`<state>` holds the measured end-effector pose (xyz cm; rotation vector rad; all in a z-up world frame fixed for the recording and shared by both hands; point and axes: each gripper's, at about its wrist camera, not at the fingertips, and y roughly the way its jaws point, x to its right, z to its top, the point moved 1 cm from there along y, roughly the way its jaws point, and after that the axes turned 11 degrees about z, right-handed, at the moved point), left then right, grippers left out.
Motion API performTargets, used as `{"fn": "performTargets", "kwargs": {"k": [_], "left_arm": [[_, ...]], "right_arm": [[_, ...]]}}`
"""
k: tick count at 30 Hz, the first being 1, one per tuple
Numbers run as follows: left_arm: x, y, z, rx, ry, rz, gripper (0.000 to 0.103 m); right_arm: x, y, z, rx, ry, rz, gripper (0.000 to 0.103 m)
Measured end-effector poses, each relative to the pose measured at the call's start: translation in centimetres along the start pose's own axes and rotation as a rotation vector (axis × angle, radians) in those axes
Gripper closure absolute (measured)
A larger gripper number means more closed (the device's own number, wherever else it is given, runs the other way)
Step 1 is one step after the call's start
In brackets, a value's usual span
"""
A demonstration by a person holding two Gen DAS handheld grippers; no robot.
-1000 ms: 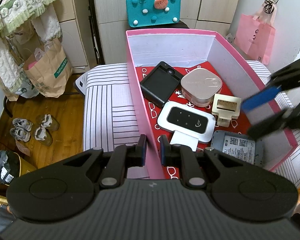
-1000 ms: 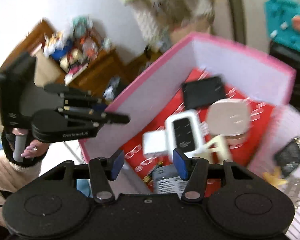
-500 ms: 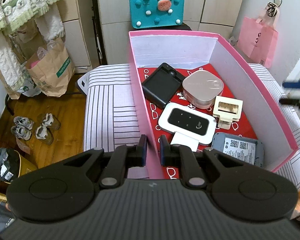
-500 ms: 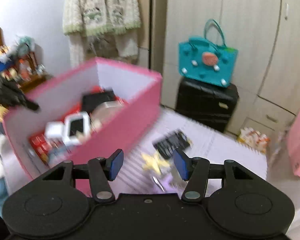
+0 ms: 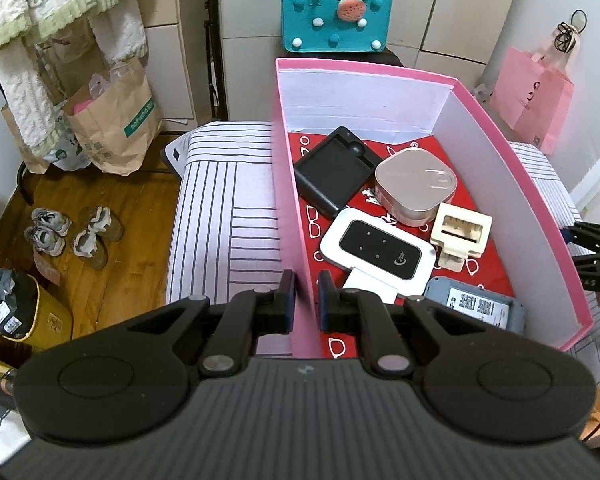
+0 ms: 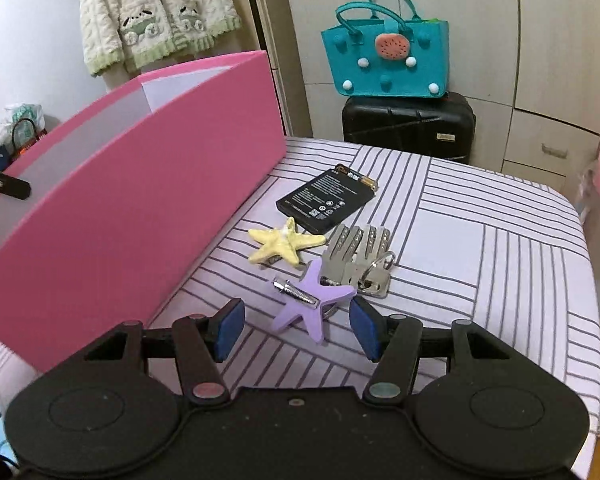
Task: Organize rigid objects
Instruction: 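Grasp the purple starfish keychain with the right gripper, then place the purple starfish in the pink box and open the right gripper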
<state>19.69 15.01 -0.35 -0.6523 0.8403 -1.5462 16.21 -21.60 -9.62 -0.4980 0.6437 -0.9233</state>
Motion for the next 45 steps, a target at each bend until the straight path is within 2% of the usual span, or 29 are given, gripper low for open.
{"fn": "performTargets", "kwargs": {"k": [3, 4, 5, 7, 19, 22, 26, 29, 35, 41, 45], "left_arm": [[0.1, 0.0, 0.0, -0.002, -0.011, 0.009, 0.093], [0.1, 0.0, 0.1, -0.002, -0.015, 0.012, 0.093], [0.1, 0.0, 0.1, -0.003, -0.020, 0.014, 0.093], [0.1, 0.0, 0.2, -0.004, -0.024, 0.017, 0.093], [-0.1, 0.0, 0.0, 0.015, -0.005, -0.001, 0.093], [-0.2, 0.1, 0.2, 0.012, 0.000, -0.010, 0.093], [0.1, 0.1, 0.3, 0.009, 0.037, -0.006, 0.093], [0.5, 0.2, 0.6, 0.005, 0.073, 0.005, 0.093], [0.9, 0.0, 0.3, 0.023, 0.125, 0.023, 0.094], [0.3, 0.1, 0.3, 0.025, 0.118, -0.012, 0.092], [0.2, 0.0, 0.3, 0.022, 0.138, -0.031, 0.091]], "right_arm": [[-0.3, 0.6, 0.3, 0.011, -0.046, -0.037, 0.042], [-0.6, 0.7, 0.2, 0.012, -0.066, -0.063, 0.048], [-0.8, 0.7, 0.2, 0.016, -0.086, -0.079, 0.059], [-1.0, 0.3, 0.2, 0.026, -0.102, -0.077, 0.071], [-1.8, -3.1, 2.6, 0.070, 0.000, 0.021, 0.071], [-3.1, -4.6, 4.4, 0.106, 0.007, 0.084, 0.071], [-5.8, -5.3, 7.9, 0.118, -0.017, 0.221, 0.071], [-8.4, -3.4, 10.4, 0.037, -0.060, 0.309, 0.071], [-11.9, 4.4, 14.1, -0.201, -0.118, 0.364, 0.071], [-13.6, 12.1, 15.1, -0.391, -0.179, 0.313, 0.071], [-13.2, 15.3, 15.0, -0.515, -0.162, 0.227, 0.071]]}}
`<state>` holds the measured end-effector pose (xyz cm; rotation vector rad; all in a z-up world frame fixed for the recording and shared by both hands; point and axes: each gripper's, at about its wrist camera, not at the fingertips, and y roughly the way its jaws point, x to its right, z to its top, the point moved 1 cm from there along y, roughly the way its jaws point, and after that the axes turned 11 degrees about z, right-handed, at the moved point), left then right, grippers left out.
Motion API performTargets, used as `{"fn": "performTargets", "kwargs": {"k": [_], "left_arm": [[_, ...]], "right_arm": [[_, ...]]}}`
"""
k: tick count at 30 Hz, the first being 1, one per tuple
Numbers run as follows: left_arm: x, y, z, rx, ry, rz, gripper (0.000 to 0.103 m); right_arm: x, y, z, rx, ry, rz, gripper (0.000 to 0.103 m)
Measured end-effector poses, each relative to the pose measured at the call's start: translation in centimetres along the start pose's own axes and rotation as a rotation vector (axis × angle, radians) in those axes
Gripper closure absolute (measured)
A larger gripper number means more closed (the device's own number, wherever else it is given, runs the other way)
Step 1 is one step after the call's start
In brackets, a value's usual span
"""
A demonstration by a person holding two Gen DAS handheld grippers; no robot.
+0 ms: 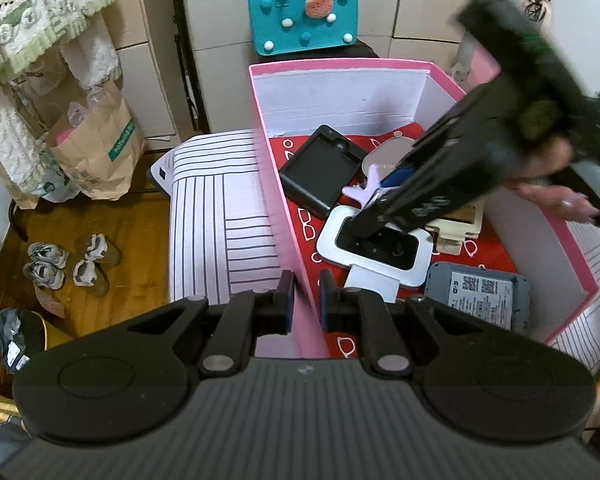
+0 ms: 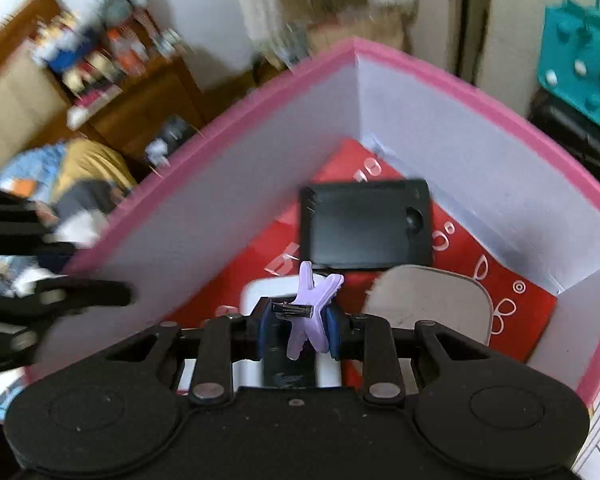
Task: Organize rigid objects
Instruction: 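Place the purple starfish in the pink box and open the right gripper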
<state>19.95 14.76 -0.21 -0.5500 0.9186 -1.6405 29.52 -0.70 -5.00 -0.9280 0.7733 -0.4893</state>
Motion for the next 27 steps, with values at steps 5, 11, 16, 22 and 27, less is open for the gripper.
{"fn": "performTargets", "kwargs": {"k": [5, 11, 16, 22, 27], "left_arm": [[-0.2, 0.0, -0.1, 0.010, 0.017, -0.022, 0.090], [-0.5, 0.0, -0.2, 0.016, 0.026, -0.043, 0.089], [-0.6, 0.0, -0.3, 0.025, 0.022, -0.055, 0.089], [-0.8, 0.0, -0.6, 0.035, -0.002, -0.063, 0.089], [-0.9, 0.1, -0.6, 0.037, -0.015, -0.065, 0.089]], "right_arm": [[-0.2, -0.1, 0.5, 0.028, -0.046, -0.151, 0.063], [-2.1, -3.6, -1.5, 0.142, -0.078, -0.187, 0.049], [-3.0, -9.1, -3.8, 0.317, -0.058, -0.198, 0.049], [-2.1, -14.4, -9.7, 0.556, -0.020, -0.310, 0.049], [0.7, -16.1, -14.3, 0.594, 0.080, -0.370, 0.049]]}}
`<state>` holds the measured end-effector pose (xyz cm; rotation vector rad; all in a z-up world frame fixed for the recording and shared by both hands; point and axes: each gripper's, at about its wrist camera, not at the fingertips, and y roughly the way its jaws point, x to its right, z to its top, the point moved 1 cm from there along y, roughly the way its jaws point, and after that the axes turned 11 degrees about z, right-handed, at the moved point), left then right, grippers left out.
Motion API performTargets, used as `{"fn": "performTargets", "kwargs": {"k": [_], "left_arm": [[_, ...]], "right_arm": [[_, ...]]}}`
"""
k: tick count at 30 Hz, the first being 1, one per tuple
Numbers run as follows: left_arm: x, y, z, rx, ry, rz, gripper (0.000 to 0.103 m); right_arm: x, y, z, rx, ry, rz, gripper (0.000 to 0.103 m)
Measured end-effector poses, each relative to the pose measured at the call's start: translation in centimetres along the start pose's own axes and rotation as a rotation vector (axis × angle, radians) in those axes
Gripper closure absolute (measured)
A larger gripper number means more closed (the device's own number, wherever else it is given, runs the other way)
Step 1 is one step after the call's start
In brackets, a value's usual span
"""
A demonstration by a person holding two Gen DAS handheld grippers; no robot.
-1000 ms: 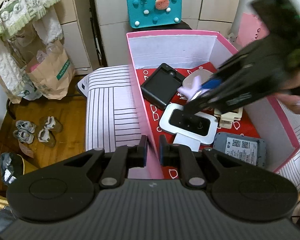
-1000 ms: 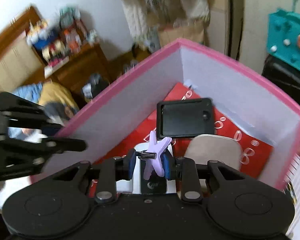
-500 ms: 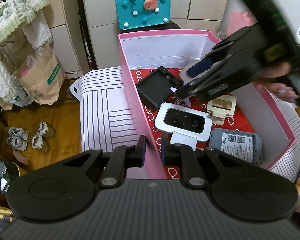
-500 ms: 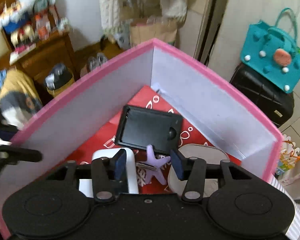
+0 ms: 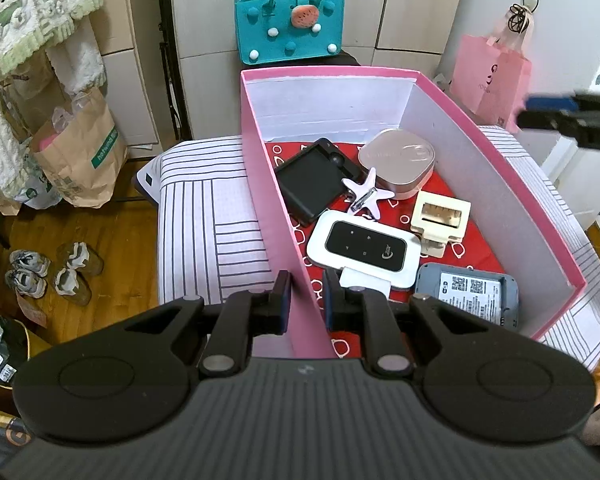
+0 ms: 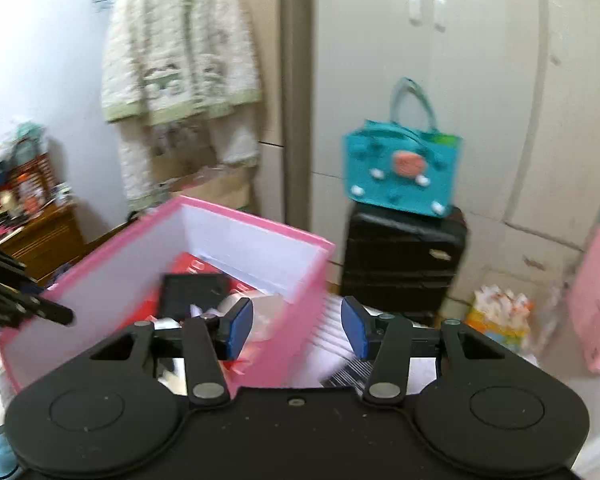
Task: Organize rigid objects
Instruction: 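Place the purple starfish in the pink box and open the right gripper, then grasp the silver keys with the right gripper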
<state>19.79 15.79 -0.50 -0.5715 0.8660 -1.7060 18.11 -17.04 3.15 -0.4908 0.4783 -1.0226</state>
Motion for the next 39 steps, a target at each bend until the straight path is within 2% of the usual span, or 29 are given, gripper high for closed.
{"fn": "performTargets", "kwargs": {"k": [4, 8, 11, 18, 24, 26, 30, 33, 39], "left_arm": [[0.1, 0.0, -0.1, 0.003, 0.008, 0.007, 0.089], [0.1, -0.1, -0.1, 0.002, 0.006, 0.007, 0.089], [0.1, -0.1, -0.1, 0.003, 0.007, 0.009, 0.089], [0.0, -0.1, 0.0, 0.001, -0.007, 0.008, 0.088], [0.1, -0.1, -0.1, 0.003, -0.009, 0.013, 0.088], [0.1, -0.1, -0.1, 0.002, -0.008, 0.014, 0.088], [0.2, -0.1, 0.0, 0.003, -0.009, 0.013, 0.088], [0.2, -0.1, -0.1, 0.002, -0.008, 0.014, 0.088], [0.2, -0.2, -0.1, 0.002, -0.005, 0.014, 0.088]], "right_arm": [[2.8, 0.1, -2.6, -0.041, 0.106, 0.010, 0.049], [5.2, 1.3, -6.1, -0.040, 0.209, -0.029, 0.049], [6.5, 1.8, -8.2, -0.028, 0.251, -0.067, 0.050], [7.7, 4.2, -10.7, -0.048, 0.325, -0.055, 0.056], [8.1, 5.0, -11.1, 0.017, 0.322, -0.085, 0.059], [8.0, 5.1, -11.1, 0.021, 0.316, -0.105, 0.079], [8.3, 4.7, -10.9, 0.042, 0.330, -0.107, 0.091], [8.2, 4.2, -10.4, 0.037, 0.333, -0.087, 0.093], [7.6, 2.5, -8.7, 0.053, 0.373, 0.019, 0.094]]}}
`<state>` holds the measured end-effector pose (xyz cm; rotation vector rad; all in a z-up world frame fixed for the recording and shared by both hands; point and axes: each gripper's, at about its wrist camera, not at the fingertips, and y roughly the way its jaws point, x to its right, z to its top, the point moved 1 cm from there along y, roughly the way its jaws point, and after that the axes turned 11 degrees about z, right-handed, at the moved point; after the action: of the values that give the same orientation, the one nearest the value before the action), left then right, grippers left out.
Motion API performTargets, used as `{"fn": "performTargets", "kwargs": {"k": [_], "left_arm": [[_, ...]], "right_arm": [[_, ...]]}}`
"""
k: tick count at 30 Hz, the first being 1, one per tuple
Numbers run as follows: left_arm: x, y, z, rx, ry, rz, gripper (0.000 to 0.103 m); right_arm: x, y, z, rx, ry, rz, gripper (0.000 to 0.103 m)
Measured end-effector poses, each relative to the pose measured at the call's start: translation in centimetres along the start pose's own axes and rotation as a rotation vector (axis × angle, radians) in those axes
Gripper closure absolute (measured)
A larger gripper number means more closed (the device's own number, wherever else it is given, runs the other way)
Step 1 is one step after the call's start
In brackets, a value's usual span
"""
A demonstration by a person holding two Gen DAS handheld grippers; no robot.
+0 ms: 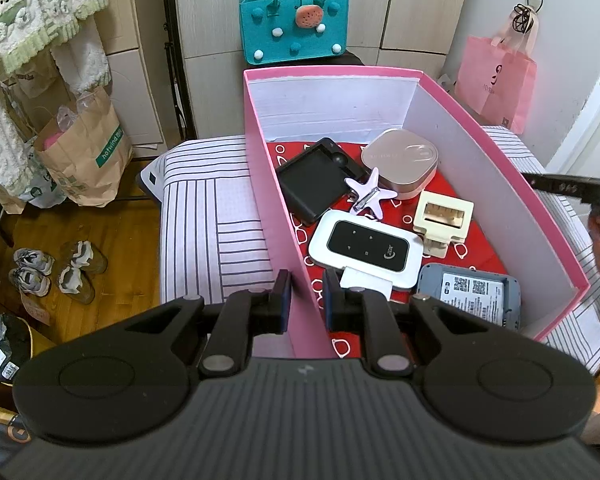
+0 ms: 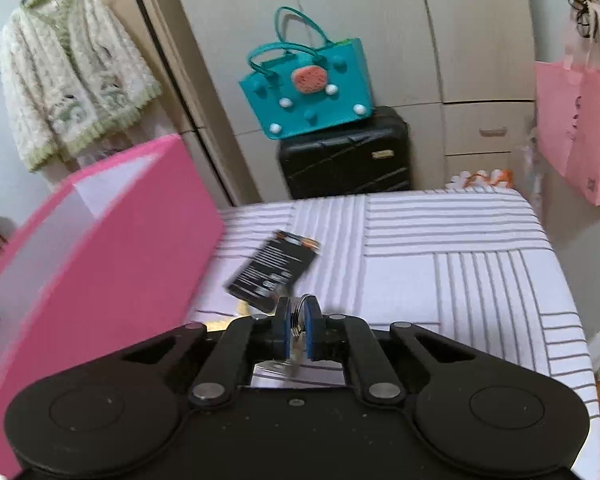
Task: Organize rigid objects
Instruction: 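Grasp the silver keys with the right gripper, then carry the keys into the pink box and release them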
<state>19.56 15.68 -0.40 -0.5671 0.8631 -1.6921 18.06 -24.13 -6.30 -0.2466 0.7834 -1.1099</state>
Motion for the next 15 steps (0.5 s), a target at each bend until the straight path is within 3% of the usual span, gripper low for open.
{"fn": "performTargets", "kwargs": {"k": [15], "left_arm": [[0.0, 0.0, -0.1, 0.003, 0.010, 0.002, 0.088]], "right_arm": [[-10.9, -2.8, 5.2, -0.025, -0.123, 0.319, 0.094]]}}
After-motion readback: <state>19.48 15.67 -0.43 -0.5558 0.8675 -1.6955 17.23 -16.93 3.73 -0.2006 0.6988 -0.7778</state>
